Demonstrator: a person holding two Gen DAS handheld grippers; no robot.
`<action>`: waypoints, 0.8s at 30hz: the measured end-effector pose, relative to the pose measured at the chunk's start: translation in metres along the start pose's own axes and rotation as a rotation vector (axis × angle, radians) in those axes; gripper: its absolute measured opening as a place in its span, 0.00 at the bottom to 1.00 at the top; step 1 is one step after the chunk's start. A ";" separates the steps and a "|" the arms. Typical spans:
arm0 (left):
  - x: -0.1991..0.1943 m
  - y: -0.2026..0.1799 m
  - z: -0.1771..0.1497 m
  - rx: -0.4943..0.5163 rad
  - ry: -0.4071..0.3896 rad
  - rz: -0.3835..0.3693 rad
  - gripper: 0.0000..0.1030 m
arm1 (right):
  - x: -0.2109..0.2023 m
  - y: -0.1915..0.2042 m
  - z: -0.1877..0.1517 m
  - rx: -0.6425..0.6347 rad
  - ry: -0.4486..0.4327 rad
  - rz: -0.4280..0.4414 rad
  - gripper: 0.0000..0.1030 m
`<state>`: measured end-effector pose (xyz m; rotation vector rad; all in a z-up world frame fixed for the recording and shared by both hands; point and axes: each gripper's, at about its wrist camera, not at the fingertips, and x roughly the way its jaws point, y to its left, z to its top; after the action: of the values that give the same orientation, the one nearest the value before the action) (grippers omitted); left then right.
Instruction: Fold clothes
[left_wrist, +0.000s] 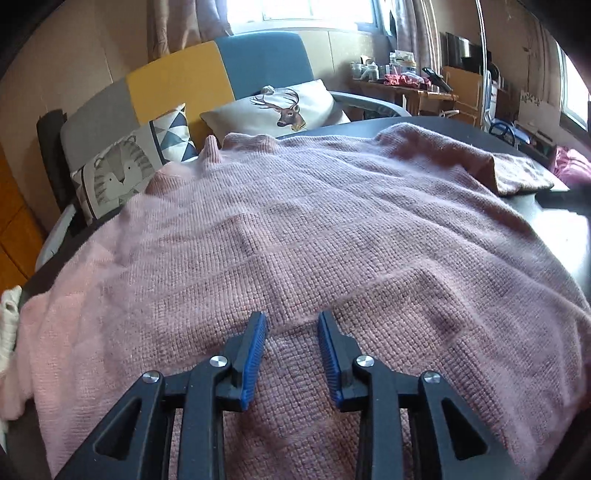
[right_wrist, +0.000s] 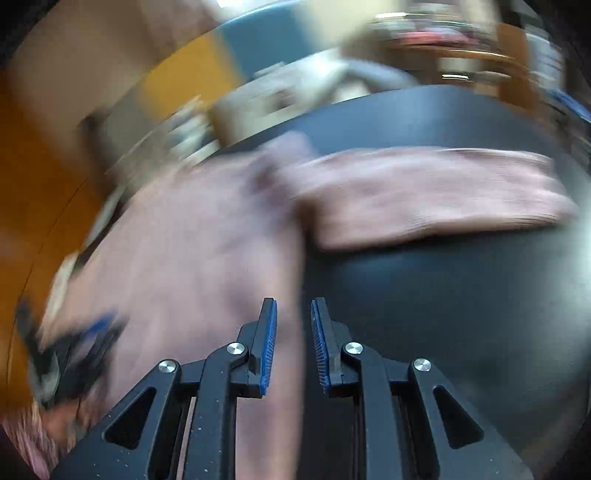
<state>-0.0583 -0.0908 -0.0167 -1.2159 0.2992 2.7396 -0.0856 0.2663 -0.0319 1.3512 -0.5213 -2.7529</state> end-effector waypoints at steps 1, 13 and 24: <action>0.000 0.002 -0.001 -0.007 0.000 -0.008 0.29 | -0.001 -0.021 0.012 0.054 -0.038 -0.078 0.35; 0.001 -0.001 -0.002 -0.006 -0.010 -0.002 0.30 | 0.026 -0.156 0.052 0.619 -0.134 -0.143 0.57; 0.002 0.002 -0.001 -0.022 -0.011 -0.018 0.30 | 0.031 -0.163 0.089 0.458 -0.162 -0.227 0.05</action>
<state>-0.0592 -0.0926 -0.0190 -1.2021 0.2568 2.7403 -0.1539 0.4402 -0.0556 1.3359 -1.1334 -3.0720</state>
